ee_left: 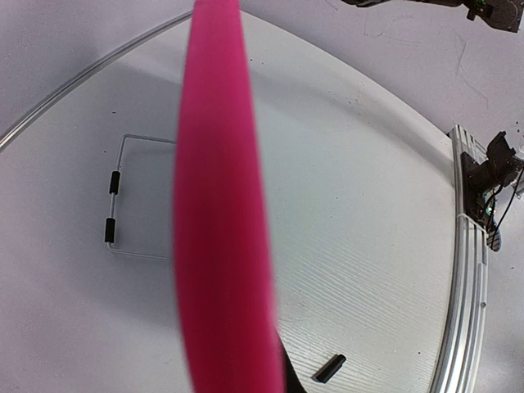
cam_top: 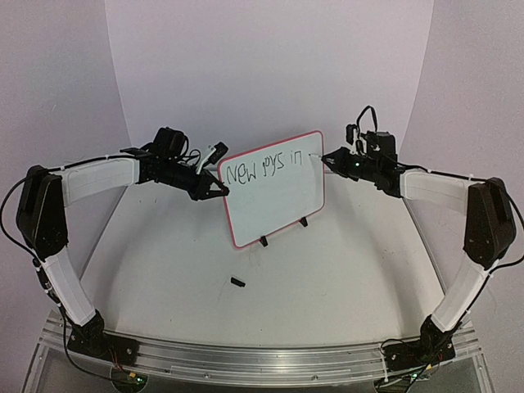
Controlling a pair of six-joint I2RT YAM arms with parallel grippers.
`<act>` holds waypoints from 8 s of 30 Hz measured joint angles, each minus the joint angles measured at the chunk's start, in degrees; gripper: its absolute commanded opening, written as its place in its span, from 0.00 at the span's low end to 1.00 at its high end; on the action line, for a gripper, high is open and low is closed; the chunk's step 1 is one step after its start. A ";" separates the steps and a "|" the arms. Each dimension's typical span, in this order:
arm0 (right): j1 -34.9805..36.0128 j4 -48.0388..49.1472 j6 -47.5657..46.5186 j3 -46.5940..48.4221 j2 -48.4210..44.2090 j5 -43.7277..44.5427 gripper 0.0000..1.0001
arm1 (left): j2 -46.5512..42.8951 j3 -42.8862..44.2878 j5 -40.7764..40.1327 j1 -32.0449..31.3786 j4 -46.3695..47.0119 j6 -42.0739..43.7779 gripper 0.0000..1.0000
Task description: Write a sentence on the whiteboard
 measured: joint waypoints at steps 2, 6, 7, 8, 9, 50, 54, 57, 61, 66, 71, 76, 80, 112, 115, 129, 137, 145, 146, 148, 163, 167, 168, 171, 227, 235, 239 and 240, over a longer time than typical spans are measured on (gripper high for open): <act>-0.28 0.07 0.09 0.00 0.00 0.00 0.00 | 0.13 0.16 0.00 -0.02 -0.04 0.00 0.00; -0.59 0.36 0.26 -0.01 0.00 -0.33 0.00 | 0.15 0.20 0.00 -0.08 -0.02 0.01 0.00; -0.64 0.38 0.30 0.00 0.00 -0.61 0.00 | 0.15 0.20 -0.01 -0.09 -0.01 0.02 0.00; -0.66 0.40 0.34 0.00 0.00 -0.96 0.00 | 0.15 0.20 -0.01 -0.09 -0.01 0.01 0.00; -0.69 0.42 0.35 0.00 0.00 -1.41 0.00 | 0.15 0.20 -0.01 -0.09 -0.01 0.01 0.00; -1.02 0.82 1.32 1.84 1.71 -1.38 0.00 | 0.37 0.29 -0.04 -0.11 0.00 -0.24 0.00; -1.02 0.92 1.60 0.77 0.76 -1.43 0.00 | 0.37 0.29 -0.02 -0.12 0.01 -0.16 0.00; -1.02 0.71 2.00 -0.58 -1.11 -1.48 0.00 | 0.37 0.31 -0.02 -0.15 0.03 -0.13 0.00; -1.02 1.03 2.59 -0.70 -3.41 -1.69 0.00 | 0.37 0.31 -0.02 -0.20 0.05 -0.07 0.00; -1.02 1.53 2.76 -0.04 -3.92 -2.02 0.00 | 0.37 0.31 -0.04 -0.20 0.05 -0.06 0.00; -1.02 1.64 2.85 1.83 -2.68 -3.36 0.00 | 0.37 0.31 -0.03 -0.20 0.05 -0.04 0.00; -1.02 1.67 2.95 2.96 -0.82 -4.11 0.00 | 0.37 0.31 -0.02 -0.20 0.05 -0.04 0.00; -1.02 1.64 2.96 2.99 0.32 -4.32 0.00 | 0.37 0.31 -0.02 -0.20 0.05 -0.04 0.00; -1.02 2.01 2.96 -1.22 1.53 -3.16 0.00 | 0.37 0.31 -0.09 -0.20 0.03 -0.09 0.00; -1.02 2.00 2.96 -1.22 1.53 -2.56 0.00 | 0.37 0.31 -0.09 -0.21 0.03 -0.11 0.00; -1.02 2.00 2.93 -1.23 1.43 -1.02 0.00 | 0.37 0.31 -0.09 -0.21 0.01 -0.11 0.00; -1.02 1.26 2.90 -3.57 -3.43 -0.09 0.00 | 0.37 0.31 -0.09 -0.22 0.03 -0.04 0.00; -1.02 1.47 2.47 -0.56 -5.49 0.02 0.00 | 0.37 0.31 -0.07 -0.22 0.03 -0.04 0.00; -1.02 1.50 2.45 0.04 -5.29 0.00 0.00 | 0.37 0.31 -0.07 -0.22 0.03 -0.04 0.00; -1.02 1.58 2.36 1.22 -4.57 -0.10 0.00 | 0.37 0.31 -0.07 -0.22 0.04 -0.04 0.00; -1.13 1.49 2.06 3.74 1.47 -0.19 0.00 | 0.37 0.33 -0.09 -0.22 0.01 -0.13 0.00; -1.13 1.46 1.95 3.72 1.60 -0.15 0.00 | 0.39 0.33 -0.13 -0.22 0.01 -0.18 0.00; -1.13 1.48 1.88 3.68 1.60 -0.15 0.00 | 0.39 0.33 -0.13 -0.22 0.01 -0.19 0.00; -1.13 1.63 1.81 3.03 1.60 -0.13 0.00 | 0.43 0.40 -0.13 -0.22 -0.01 -0.19 0.00; -1.24 1.18 1.88 2.10 1.70 -0.22 0.00 | 0.59 0.64 -0.13 -0.22 -0.17 -0.17 0.00; -1.24 1.18 1.86 2.10 1.70 1.10 0.00 | 0.61 0.64 -0.13 -0.22 -0.16 -0.20 0.00; -1.26 1.18 1.86 2.10 1.70 1.62 0.00 | 0.63 0.64 -0.13 -0.22 -0.17 -0.20 0.00; -1.28 1.18 1.86 2.10 1.70 1.67 0.00 | 0.63 0.64 -0.13 -0.22 -0.17 -0.20 0.00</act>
